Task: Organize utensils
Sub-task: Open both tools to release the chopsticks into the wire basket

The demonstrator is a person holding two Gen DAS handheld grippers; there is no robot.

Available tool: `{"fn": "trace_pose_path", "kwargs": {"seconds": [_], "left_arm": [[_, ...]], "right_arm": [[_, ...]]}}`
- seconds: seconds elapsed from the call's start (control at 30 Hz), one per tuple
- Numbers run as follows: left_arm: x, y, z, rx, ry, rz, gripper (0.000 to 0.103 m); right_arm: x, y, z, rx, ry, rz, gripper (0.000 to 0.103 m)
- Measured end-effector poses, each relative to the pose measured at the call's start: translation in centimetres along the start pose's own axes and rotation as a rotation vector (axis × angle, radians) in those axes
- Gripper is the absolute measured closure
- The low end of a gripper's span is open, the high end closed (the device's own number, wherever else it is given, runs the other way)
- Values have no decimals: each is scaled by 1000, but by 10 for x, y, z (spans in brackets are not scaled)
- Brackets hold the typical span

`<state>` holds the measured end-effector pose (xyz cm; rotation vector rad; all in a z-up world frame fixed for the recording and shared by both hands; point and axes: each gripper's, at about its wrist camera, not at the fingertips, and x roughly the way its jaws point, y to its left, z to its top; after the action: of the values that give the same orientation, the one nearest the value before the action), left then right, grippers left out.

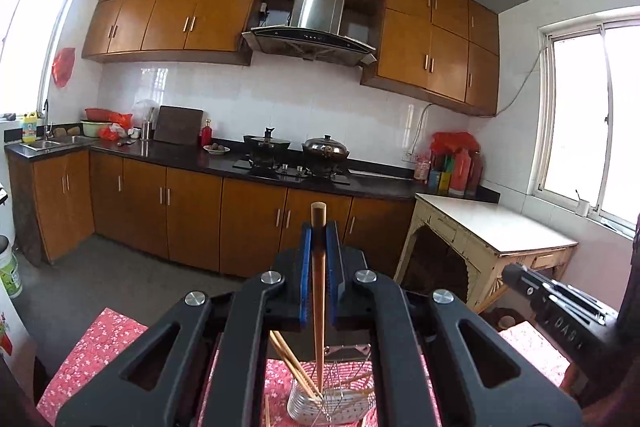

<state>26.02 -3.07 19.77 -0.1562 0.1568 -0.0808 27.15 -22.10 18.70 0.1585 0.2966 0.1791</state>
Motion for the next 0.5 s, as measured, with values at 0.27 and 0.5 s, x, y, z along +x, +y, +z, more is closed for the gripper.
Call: {"fn": "trace_pose_path", "kwargs": {"seconds": [0.27, 0.5], "left_arm": [[40, 2, -25, -21, 57, 14, 96], [63, 3, -40, -19, 103, 23, 96]], "right_arm": [[50, -15, -12, 44, 87, 31, 96], [83, -19, -25, 65, 148, 50, 96]]}}
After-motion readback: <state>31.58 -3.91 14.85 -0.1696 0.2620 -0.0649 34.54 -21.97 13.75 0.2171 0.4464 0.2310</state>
